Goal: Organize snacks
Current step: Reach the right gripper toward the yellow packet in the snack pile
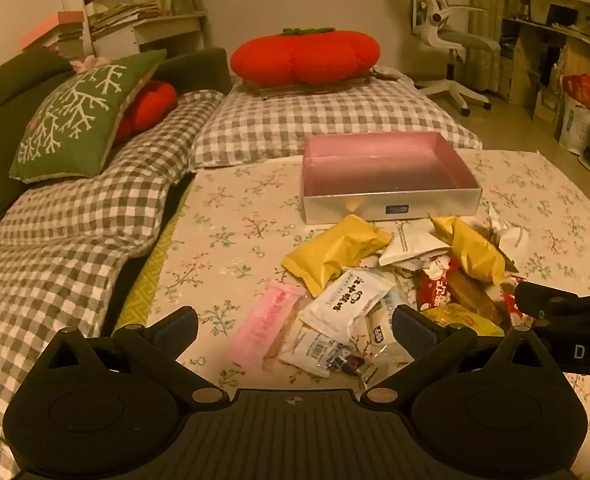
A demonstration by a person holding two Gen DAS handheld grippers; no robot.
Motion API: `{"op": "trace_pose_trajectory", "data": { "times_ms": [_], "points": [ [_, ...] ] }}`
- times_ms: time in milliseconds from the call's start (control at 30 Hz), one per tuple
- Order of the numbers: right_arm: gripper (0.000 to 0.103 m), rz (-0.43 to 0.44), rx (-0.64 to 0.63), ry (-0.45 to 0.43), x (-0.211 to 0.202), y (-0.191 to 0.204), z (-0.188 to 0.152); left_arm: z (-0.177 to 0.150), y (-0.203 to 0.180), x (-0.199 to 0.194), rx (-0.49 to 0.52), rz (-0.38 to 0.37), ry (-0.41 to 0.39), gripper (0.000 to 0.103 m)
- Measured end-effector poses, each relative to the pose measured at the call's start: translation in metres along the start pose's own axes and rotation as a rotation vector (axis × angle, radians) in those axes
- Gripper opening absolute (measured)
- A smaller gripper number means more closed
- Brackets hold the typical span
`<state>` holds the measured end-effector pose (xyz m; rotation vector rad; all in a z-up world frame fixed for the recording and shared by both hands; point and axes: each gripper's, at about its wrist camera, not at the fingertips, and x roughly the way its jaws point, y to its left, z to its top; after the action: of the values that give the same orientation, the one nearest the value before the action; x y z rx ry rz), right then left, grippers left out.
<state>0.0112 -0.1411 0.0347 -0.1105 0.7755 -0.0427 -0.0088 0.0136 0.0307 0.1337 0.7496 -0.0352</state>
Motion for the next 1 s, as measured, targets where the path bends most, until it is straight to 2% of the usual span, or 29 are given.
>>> {"op": "trace_pose_trajectory", "data": {
  "times_ms": [800,1000],
  "points": [
    [0.103,-0.008,0.013,0.056,0.021,-0.005,0.003,0.006,0.0,0.016,0.036,0.014,0.022,0.103],
    [0.103,0.008,0.035,0.092,0.035,-0.025,0.028,0.033,0.009,0.031,0.048,0.001,0.037,0.103]
  ]
}}
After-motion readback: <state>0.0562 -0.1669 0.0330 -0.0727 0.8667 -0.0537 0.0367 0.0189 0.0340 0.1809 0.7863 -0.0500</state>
